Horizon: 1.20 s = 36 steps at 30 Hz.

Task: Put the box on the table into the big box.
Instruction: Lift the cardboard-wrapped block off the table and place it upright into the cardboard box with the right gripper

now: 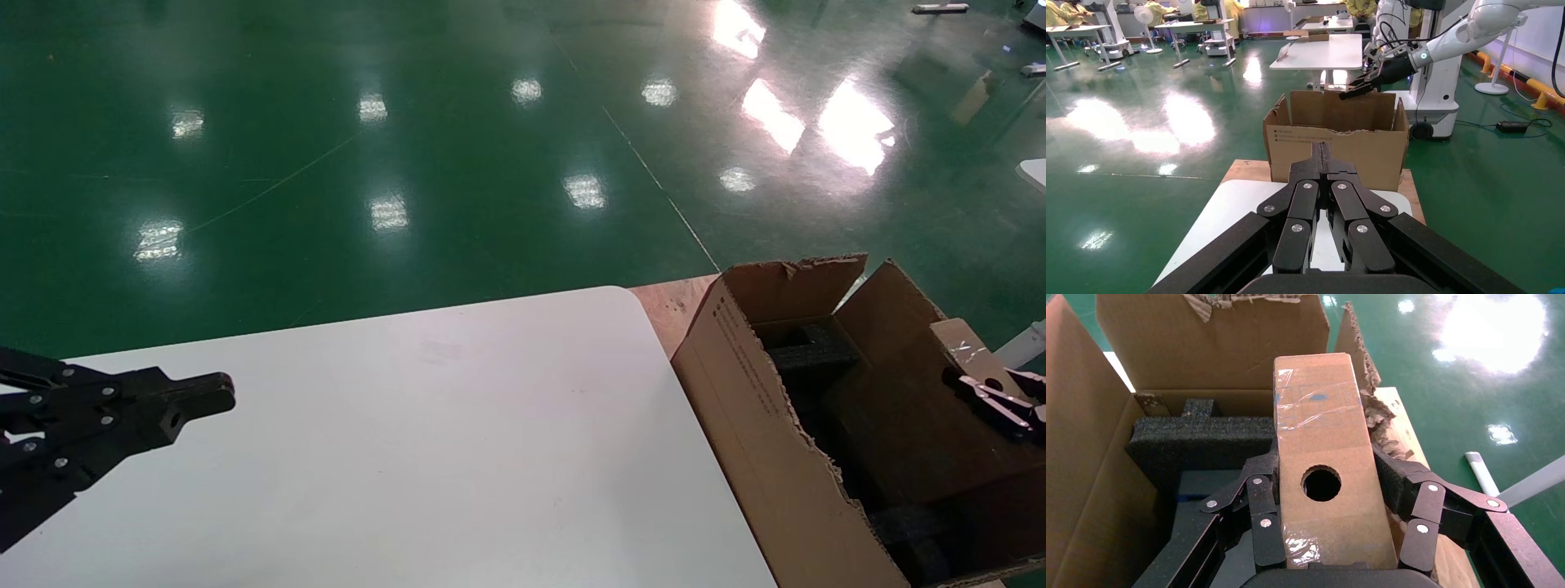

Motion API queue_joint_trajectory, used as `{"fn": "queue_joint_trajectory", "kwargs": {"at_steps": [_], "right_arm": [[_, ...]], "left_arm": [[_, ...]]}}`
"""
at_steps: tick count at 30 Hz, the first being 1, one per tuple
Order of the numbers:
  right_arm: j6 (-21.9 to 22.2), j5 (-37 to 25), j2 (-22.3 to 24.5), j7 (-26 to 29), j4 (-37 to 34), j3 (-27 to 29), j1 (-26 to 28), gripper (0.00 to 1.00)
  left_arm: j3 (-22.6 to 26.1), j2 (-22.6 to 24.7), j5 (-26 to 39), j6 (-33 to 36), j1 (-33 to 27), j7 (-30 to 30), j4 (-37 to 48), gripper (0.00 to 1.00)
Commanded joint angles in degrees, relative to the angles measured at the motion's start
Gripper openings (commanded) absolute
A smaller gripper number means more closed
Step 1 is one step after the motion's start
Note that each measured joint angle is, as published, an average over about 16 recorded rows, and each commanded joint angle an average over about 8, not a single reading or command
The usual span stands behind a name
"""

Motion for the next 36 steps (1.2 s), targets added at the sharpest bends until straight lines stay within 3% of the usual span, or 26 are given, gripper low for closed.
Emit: {"fn": "queue_joint_trajectory", "kwargs": {"at_steps": [1,23,24,28,30,32,36], "right_arm": [[0.32,-0.25,-0.23,-0.09,0.01,-0.31,0.23,0.00],[5.14,-0.33,-1.38,1.11,1.99,-0.52,-0.25,0.00],[5.26,-0.32,-1.42,1.17,2.11,-0.49,-0.31,0.00],[5.74,-0.26,-1.53,1.42,2.59,-0.38,-0.52,0.01],[6.07,-0.24,-1.54,1.55,2.83,-0.37,-0.58,0.12],[6.54,-0.30,-1.54,1.73,3.06,-0.44,-0.58,0.36],[7.41,-0.51,-1.55,2.24,3.41,-0.68,-0.51,0.85]], "left_arm": [[0.00,0.00,0.00,0.00,0.00,0.00,0.00,0.00],[0.03,-0.01,-0.02,-0.01,-0.01,0.01,0.00,0.00],[0.03,-0.01,-0.02,-0.01,-0.01,0.01,0.00,0.05],[0.04,-0.01,-0.02,-0.01,-0.01,0.02,0.00,0.55],[0.04,-0.01,-0.03,-0.02,-0.01,0.02,0.00,0.80],[0.04,-0.02,-0.03,-0.02,-0.01,0.02,0.00,1.00],[0.04,-0.02,-0.03,-0.02,-0.01,0.02,0.01,1.00]]}}
